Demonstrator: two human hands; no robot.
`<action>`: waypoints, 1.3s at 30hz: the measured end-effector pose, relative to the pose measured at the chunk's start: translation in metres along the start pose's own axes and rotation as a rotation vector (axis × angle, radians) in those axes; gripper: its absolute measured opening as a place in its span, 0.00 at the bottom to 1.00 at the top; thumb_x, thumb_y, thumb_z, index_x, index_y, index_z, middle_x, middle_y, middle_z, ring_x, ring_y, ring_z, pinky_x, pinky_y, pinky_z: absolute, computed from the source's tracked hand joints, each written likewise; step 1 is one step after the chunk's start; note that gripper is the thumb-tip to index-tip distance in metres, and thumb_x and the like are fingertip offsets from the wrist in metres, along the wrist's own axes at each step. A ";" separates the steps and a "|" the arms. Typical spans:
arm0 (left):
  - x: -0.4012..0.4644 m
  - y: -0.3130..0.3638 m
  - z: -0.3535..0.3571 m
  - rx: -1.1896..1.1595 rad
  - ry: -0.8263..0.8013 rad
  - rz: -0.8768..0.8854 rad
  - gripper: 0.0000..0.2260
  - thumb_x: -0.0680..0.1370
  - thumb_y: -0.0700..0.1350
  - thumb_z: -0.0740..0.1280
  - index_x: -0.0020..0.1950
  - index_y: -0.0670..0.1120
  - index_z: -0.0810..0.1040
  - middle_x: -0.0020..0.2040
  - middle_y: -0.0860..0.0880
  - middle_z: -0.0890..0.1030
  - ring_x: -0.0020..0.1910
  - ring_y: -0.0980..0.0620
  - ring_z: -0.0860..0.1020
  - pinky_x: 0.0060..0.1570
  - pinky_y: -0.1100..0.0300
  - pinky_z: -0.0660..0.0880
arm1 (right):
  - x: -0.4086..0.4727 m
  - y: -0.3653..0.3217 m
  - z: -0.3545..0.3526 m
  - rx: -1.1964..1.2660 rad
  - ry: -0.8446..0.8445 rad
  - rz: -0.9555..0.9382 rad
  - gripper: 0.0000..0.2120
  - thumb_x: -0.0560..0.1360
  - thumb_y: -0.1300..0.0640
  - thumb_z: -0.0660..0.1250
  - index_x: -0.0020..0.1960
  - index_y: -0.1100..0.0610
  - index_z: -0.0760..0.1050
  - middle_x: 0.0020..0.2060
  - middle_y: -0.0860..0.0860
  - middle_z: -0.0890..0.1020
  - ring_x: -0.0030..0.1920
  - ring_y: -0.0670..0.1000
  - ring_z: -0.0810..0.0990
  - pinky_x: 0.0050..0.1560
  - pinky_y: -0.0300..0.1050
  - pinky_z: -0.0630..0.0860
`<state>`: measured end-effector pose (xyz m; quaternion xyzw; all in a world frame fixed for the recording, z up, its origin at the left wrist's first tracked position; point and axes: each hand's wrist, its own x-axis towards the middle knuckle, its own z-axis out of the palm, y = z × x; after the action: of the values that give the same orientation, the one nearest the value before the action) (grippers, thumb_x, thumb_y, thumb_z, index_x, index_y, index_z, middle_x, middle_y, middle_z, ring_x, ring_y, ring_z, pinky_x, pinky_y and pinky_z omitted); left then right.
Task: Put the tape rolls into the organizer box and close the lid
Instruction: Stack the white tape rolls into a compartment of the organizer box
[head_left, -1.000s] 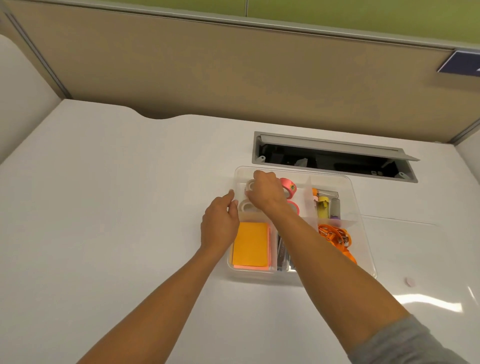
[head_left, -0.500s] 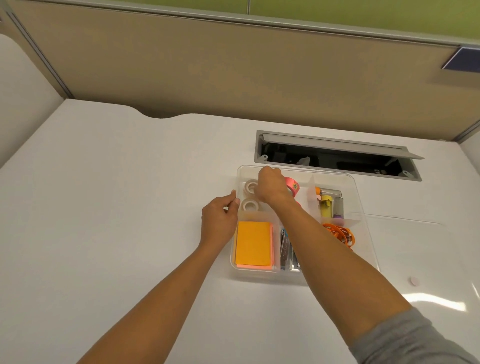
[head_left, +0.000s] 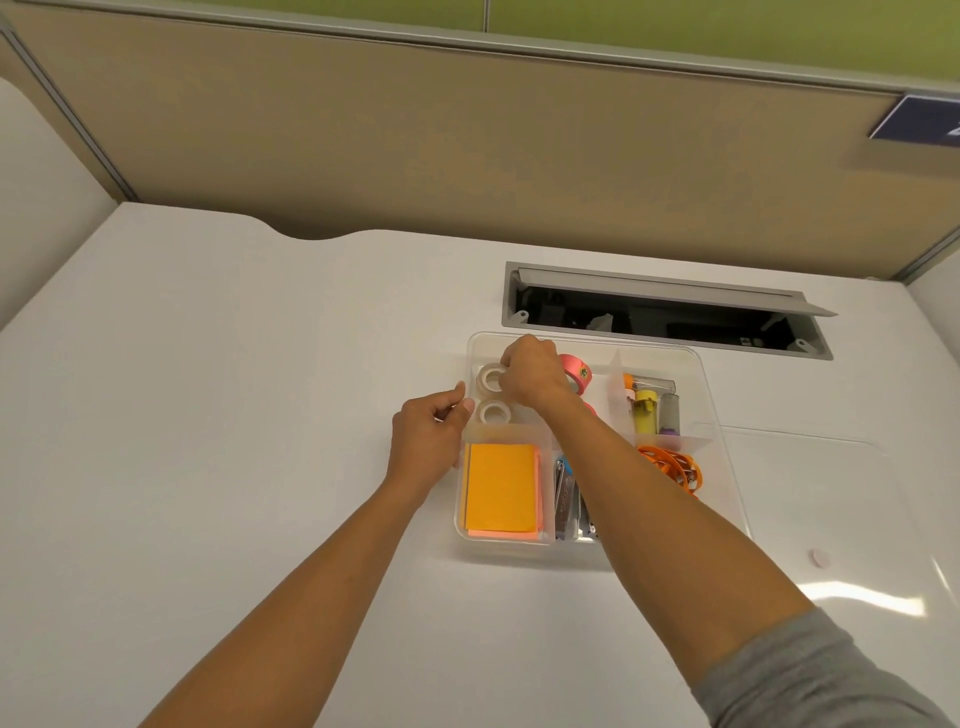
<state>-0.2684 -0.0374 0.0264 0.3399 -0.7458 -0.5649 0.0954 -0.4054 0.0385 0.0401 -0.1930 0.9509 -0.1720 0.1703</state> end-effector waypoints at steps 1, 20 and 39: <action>0.000 0.000 0.000 -0.004 -0.001 -0.002 0.16 0.78 0.49 0.67 0.65 0.47 0.78 0.44 0.49 0.84 0.30 0.50 0.79 0.34 0.59 0.79 | 0.000 0.000 -0.001 -0.005 -0.001 -0.006 0.06 0.73 0.64 0.67 0.49 0.64 0.80 0.47 0.60 0.82 0.44 0.55 0.74 0.43 0.44 0.71; 0.000 0.001 0.000 -0.004 -0.004 -0.002 0.17 0.77 0.49 0.67 0.65 0.47 0.78 0.56 0.46 0.84 0.49 0.45 0.82 0.52 0.45 0.80 | -0.003 -0.010 0.007 -0.013 -0.066 -0.009 0.17 0.69 0.53 0.72 0.54 0.59 0.74 0.50 0.57 0.79 0.46 0.55 0.78 0.40 0.43 0.71; -0.013 0.011 -0.014 0.003 -0.010 -0.021 0.23 0.75 0.61 0.66 0.66 0.51 0.75 0.56 0.47 0.81 0.54 0.46 0.80 0.56 0.43 0.78 | -0.148 0.073 -0.056 0.625 0.451 0.068 0.17 0.75 0.50 0.68 0.62 0.52 0.76 0.57 0.46 0.80 0.55 0.45 0.77 0.57 0.43 0.76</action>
<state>-0.2559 -0.0391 0.0437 0.3449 -0.7436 -0.5664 0.0852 -0.3214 0.1795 0.0988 -0.0575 0.8719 -0.4861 0.0131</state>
